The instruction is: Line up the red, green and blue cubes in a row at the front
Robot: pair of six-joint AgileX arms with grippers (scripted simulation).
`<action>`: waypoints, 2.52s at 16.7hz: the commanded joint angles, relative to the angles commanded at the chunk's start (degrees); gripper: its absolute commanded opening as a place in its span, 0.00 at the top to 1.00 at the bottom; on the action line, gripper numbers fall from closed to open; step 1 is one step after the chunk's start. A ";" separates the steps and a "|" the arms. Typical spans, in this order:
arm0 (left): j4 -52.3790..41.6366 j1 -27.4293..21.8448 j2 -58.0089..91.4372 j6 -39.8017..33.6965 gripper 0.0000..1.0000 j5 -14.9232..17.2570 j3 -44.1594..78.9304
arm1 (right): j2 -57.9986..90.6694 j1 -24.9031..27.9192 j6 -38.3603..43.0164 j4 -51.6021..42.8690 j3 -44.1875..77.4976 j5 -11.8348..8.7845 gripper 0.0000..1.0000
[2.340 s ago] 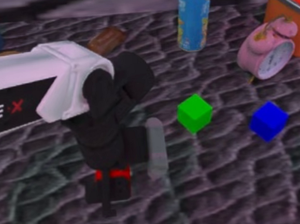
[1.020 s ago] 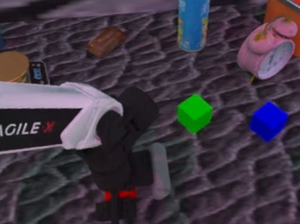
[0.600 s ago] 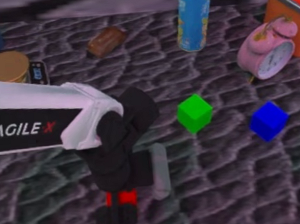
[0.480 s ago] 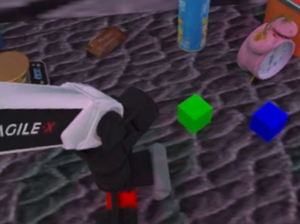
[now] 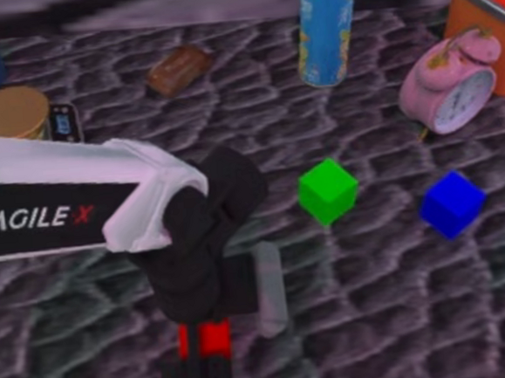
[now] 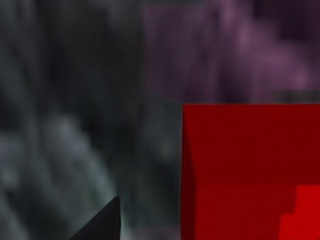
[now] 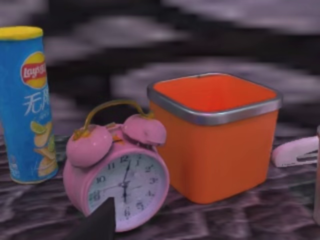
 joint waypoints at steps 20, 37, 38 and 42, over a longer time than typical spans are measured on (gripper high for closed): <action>-9.77 6.00 -15.92 -3.94 0.00 -0.55 0.91 | 12.28 3.59 -0.31 -8.27 12.23 -0.15 0.00; 30.63 37.69 -90.28 -38.50 0.00 -1.46 -51.67 | 116.88 25.49 -3.39 -64.76 102.88 0.36 0.00; 32.73 38.80 -93.05 -40.22 0.00 -1.37 -53.33 | 121.17 26.52 -3.52 -67.21 107.08 0.34 0.00; 39.78 42.05 -101.52 -45.85 0.00 -1.01 -57.65 | 134.08 29.64 -3.89 -74.30 120.64 0.32 0.00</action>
